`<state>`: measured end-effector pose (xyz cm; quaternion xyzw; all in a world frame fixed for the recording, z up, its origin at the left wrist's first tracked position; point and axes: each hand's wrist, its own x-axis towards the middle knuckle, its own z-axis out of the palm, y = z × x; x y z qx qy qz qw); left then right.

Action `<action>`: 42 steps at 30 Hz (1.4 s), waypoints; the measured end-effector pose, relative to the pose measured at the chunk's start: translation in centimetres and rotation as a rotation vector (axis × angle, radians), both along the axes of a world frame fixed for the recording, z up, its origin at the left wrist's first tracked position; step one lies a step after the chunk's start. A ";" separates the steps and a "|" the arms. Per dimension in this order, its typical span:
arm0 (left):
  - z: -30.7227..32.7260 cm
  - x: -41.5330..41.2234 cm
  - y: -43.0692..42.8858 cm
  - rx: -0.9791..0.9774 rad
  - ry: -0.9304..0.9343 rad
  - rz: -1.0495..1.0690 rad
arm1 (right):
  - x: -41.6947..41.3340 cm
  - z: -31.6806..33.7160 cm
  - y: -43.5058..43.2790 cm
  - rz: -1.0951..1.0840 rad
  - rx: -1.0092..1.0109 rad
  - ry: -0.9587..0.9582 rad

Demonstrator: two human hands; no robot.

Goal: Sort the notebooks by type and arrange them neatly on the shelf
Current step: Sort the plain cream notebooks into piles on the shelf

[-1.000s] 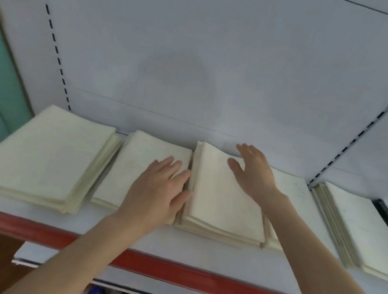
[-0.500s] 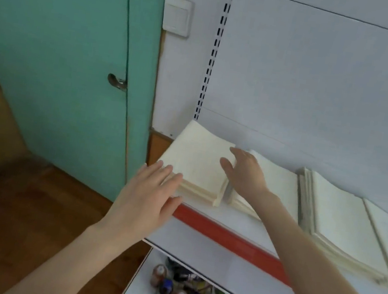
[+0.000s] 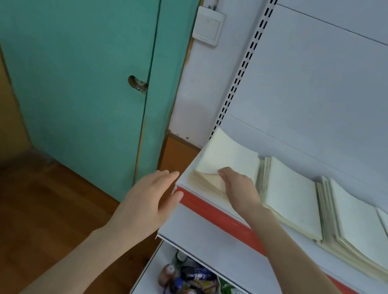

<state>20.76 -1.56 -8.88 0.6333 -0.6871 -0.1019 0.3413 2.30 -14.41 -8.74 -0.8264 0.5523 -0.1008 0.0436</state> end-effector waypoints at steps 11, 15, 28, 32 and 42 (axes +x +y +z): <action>2.8 -0.1 -4.7 0.514 1.153 0.089 | 1.2 0.0 8.8 0.581 -0.060 -0.317; 2.2 2.0 -3.5 0.409 1.133 0.122 | -1.0 0.7 3.4 0.209 0.082 -0.362; 2.0 4.3 -1.0 0.230 1.201 0.064 | -2.0 -1.3 -2.4 0.168 0.085 -0.268; 1.4 3.2 -1.2 0.257 1.189 0.046 | -2.7 1.7 -0.8 -0.017 -0.061 -0.617; 0.3 -0.2 -2.8 0.408 1.305 0.059 | 0.7 -1.2 9.9 0.730 -0.114 -0.180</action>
